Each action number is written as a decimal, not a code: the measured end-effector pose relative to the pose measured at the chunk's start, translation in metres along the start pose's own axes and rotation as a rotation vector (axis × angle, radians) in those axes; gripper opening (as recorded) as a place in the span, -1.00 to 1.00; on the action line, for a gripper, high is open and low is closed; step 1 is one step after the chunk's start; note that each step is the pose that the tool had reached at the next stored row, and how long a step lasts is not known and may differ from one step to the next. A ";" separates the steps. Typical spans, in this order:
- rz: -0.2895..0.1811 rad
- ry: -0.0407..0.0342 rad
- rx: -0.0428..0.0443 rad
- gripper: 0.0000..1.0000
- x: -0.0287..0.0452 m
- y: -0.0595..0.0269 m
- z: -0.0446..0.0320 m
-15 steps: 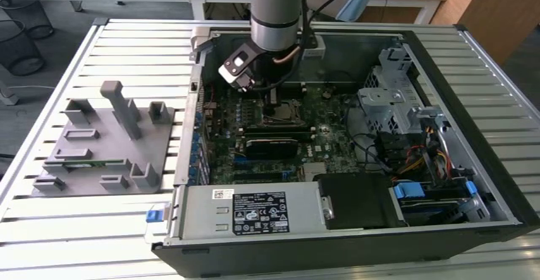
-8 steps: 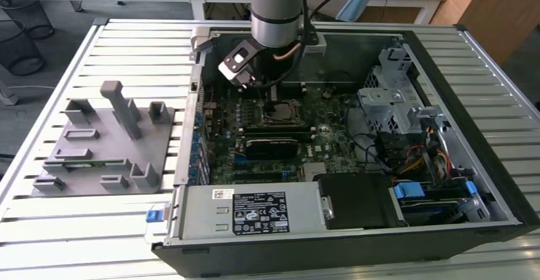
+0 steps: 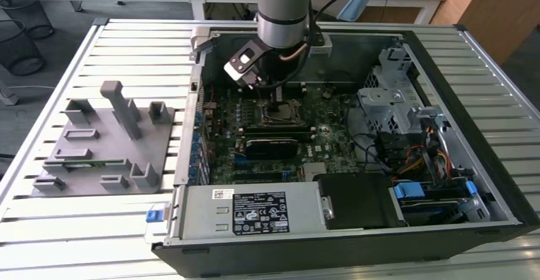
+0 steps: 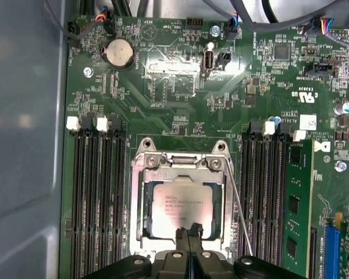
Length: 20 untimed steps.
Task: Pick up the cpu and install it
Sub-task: 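Close the cpu cover, then install the first cpu locking lever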
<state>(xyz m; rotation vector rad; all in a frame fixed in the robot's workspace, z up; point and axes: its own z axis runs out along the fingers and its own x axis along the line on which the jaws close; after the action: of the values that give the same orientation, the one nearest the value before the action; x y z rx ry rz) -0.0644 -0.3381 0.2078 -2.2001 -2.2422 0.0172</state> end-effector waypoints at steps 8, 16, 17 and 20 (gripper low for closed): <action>0.000 0.0024 0.0019 -0.79 -0.0008 0.0058 -0.0001; 0.000 0.0024 0.0024 -0.79 -0.0009 0.0081 -0.0001; 0.000 0.0024 0.0023 -0.79 -0.0009 0.0082 -0.0001; 0.000 0.0021 0.0025 -0.79 -0.0009 0.0082 -0.0012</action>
<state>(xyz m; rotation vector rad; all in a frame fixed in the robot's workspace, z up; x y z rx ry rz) -0.0562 -0.3389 0.2089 -2.1979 -2.2397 0.0177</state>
